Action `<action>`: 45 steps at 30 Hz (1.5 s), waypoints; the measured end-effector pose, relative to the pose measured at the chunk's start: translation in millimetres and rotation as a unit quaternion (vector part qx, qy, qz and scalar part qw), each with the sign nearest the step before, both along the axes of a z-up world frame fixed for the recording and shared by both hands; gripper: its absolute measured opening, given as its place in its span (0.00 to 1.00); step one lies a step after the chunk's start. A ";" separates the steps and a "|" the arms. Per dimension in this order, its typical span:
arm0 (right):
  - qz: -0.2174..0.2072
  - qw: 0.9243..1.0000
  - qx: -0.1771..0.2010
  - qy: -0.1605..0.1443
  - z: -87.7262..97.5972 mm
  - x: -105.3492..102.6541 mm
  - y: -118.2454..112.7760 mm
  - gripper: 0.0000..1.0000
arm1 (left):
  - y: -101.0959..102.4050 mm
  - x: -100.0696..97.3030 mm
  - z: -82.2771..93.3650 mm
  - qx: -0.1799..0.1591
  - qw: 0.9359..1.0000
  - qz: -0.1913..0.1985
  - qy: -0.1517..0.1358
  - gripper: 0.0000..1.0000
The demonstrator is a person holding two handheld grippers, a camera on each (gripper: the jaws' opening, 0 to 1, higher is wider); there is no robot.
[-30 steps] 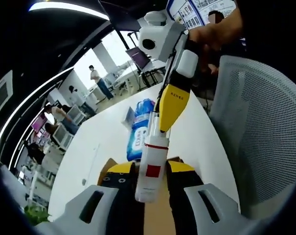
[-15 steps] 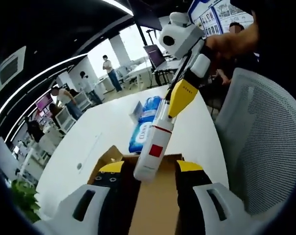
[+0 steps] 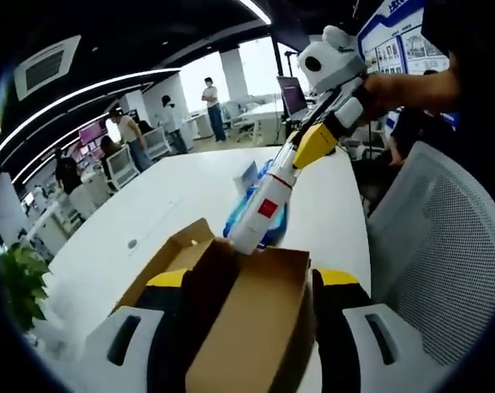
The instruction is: Operate the shoe box by opening the lid, removing the specified soft item, and placing it in the target area until the item is outside and the box remains undamaged.
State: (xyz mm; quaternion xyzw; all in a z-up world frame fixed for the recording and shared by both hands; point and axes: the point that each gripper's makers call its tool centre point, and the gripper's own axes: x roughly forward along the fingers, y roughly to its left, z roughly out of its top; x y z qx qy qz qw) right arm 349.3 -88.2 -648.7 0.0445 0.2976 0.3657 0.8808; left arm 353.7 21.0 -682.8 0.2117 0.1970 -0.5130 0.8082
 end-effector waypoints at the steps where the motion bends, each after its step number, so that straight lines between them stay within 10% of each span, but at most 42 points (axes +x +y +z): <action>1: 0.003 1.000 -0.006 -0.004 1.1 2.2 -2.0 0.13 | 2.7 0.4 -0.4 -0.002 1.000 0.006 0.005 0.64; 20: 0.074 0.990 -0.107 -0.062 13.2 34.3 -30.0 0.13 | 32.6 -2.2 -3.7 -0.035 0.995 0.085 0.039 0.82; 45: 0.192 0.941 -0.245 -0.131 25.8 79.7 -67.5 0.14 | 77.9 -13.1 5.2 -0.057 0.983 0.171 0.048 1.00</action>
